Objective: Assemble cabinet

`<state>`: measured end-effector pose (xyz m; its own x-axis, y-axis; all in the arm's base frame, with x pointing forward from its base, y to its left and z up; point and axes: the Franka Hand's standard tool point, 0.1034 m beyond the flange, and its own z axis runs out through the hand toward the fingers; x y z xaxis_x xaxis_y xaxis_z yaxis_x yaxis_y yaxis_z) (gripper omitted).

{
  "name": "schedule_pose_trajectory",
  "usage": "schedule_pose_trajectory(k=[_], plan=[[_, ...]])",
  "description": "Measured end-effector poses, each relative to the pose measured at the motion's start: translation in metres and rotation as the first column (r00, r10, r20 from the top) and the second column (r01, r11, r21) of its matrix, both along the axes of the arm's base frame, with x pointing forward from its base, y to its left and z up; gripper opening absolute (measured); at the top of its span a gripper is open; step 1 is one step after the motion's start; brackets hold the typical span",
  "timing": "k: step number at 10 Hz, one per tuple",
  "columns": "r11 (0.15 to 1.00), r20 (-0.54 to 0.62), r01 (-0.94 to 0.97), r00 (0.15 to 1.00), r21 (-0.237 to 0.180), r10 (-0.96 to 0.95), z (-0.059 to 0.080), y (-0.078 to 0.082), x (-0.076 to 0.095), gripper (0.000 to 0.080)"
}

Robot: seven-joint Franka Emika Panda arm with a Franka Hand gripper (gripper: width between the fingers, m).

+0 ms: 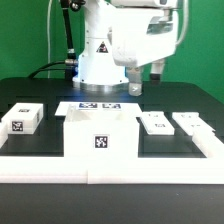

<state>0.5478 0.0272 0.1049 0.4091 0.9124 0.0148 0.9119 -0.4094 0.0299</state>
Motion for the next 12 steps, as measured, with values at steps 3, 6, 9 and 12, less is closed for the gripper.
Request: schedule_pose_trajectory(k=[3, 6, 9, 12], plan=[[0.981, 0.010, -0.190, 0.982, -0.025, 0.191, -0.009, -0.016, -0.011, 0.0798], [0.983, 0.007, -0.180, 0.984, -0.023, 0.181, -0.010, -0.016, -0.012, 0.0798], [0.959, 0.027, -0.283, 0.959, -0.029, 0.284, -0.017, -0.020, -0.029, 0.0798], [0.943, 0.030, -0.333, 0.942, -0.027, 0.334, -0.032, -0.023, -0.064, 0.0798]])
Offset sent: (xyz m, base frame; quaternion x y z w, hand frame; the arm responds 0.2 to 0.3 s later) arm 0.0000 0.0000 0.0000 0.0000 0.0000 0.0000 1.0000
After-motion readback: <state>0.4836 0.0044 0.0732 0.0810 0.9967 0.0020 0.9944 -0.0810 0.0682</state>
